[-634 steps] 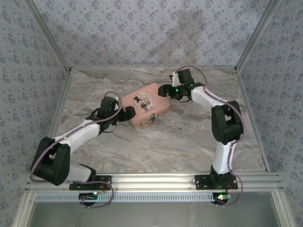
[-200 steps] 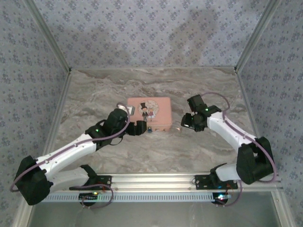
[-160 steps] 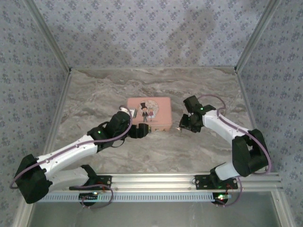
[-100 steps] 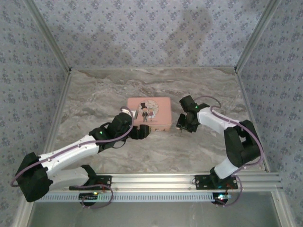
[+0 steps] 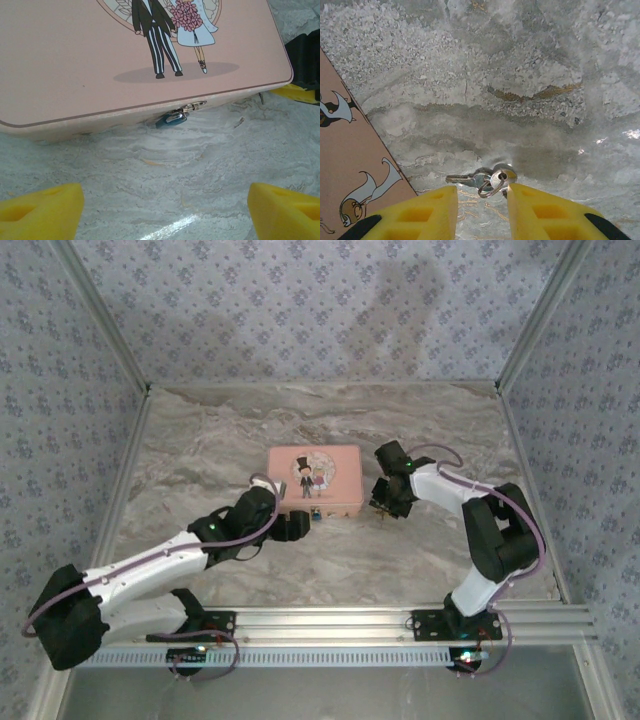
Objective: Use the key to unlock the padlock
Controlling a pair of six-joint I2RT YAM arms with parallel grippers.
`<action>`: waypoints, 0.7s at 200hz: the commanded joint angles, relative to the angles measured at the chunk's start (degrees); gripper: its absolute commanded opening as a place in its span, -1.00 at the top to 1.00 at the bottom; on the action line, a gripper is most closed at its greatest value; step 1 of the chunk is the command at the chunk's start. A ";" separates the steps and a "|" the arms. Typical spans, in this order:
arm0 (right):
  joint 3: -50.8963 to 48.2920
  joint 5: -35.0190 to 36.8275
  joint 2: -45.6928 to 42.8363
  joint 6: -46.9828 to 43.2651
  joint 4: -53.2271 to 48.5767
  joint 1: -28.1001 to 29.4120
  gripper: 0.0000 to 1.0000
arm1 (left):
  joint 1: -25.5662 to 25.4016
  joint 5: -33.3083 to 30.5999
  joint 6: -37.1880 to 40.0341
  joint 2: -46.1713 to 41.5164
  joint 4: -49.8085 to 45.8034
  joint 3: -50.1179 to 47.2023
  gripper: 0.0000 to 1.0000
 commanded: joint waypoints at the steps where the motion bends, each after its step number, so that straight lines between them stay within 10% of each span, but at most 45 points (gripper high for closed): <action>1: 1.31 -0.37 1.43 1.53 -0.39 0.34 0.34 | -0.48 -1.31 -1.05 -1.69 0.96 -0.81 -0.70; 140: -0.23 -1.54 4.60 1.64 1.67 -0.93 1.00 | -0.45 -5.14 -4.10 -7.88 -0.07 -5.57 -0.70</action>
